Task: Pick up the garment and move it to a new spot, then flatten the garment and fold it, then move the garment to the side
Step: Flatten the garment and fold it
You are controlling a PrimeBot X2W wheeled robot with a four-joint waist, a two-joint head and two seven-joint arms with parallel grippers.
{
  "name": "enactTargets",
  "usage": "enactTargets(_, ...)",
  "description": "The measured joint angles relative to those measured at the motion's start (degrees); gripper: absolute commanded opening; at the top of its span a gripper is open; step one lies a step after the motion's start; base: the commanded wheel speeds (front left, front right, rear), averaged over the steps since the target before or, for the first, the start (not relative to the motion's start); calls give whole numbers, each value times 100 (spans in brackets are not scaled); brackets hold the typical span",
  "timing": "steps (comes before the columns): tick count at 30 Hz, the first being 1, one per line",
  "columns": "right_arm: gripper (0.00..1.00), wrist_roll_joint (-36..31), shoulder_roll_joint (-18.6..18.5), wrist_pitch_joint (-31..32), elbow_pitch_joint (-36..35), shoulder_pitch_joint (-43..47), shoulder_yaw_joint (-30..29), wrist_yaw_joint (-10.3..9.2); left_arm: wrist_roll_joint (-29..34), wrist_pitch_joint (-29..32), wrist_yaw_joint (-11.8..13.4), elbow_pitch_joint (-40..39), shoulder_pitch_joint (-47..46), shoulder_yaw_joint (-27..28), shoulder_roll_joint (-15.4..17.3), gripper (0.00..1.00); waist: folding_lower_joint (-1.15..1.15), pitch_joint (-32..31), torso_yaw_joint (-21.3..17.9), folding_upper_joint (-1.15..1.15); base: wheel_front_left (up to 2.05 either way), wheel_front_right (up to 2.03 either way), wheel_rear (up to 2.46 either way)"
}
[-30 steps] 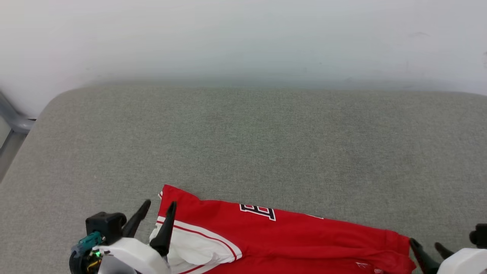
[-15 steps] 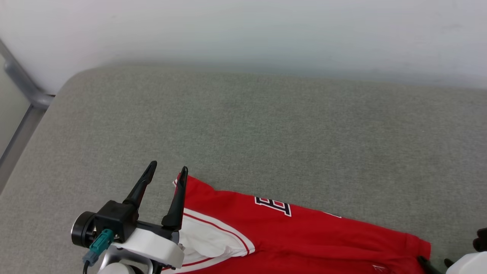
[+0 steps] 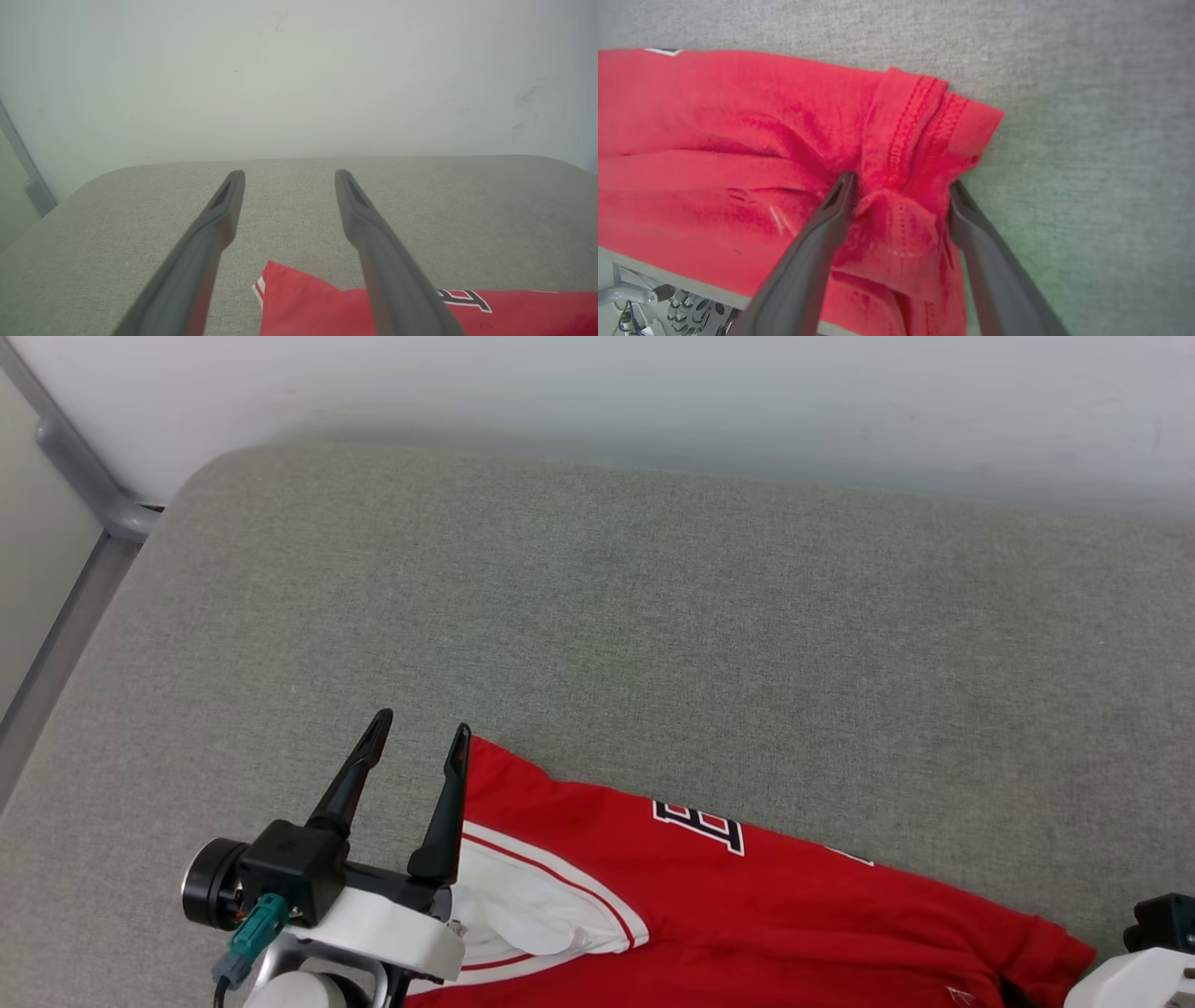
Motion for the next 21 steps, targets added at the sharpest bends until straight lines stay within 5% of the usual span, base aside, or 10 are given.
enactTargets(1, 7, 16, -4, -2, 20, -21, 11, 0, 13, -1, -13, 9, 0, 8, -4, 100, 0, 6, 0, 0, 0, 0, 0)
enactTargets(2, 0, 27, -8, -1, 42, -46, 22, 0, 38, -1, -15, 16, 0, 16, -10, 100, 0, 4, -3, 0, 0, 0, 0)
enactTargets(12, 0, 31, -124, -33, -127, -193, 145, 11, 134, -8, 143, 134, 162, 147, 5, 100, 0, -326, -158, 0, 0, 0, 0)
enactTargets(21, 0, -71, -408, 188, -190, -347, -667, 12, 146, 11, 222, 74, 292, 142, 70, 100, 0, -558, -442, 1, 0, 0, 0)
